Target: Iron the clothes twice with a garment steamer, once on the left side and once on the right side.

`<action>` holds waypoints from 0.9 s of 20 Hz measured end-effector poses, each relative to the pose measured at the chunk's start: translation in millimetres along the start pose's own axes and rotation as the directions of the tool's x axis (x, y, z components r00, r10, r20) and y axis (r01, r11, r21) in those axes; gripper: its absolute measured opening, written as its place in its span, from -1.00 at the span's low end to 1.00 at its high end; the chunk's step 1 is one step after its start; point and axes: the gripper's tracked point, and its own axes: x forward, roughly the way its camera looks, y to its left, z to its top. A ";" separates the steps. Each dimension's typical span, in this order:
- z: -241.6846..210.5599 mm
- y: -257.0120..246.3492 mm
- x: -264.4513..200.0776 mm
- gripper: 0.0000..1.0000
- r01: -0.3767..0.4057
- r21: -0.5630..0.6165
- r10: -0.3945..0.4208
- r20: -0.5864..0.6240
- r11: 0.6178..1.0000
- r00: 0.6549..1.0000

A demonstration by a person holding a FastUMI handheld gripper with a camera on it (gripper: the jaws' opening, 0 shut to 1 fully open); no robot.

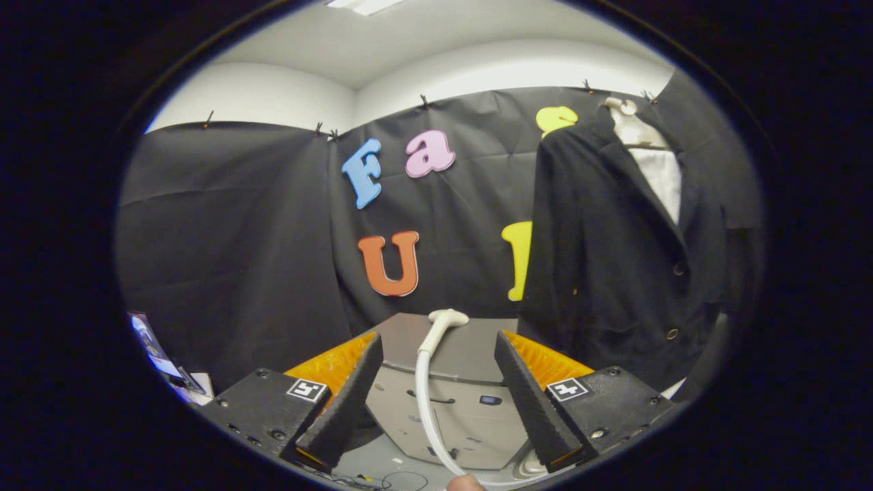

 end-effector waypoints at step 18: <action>-78.9 -11.0 322.0 0.90 0.142 0.020 -0.114 -0.495 0.990 0.861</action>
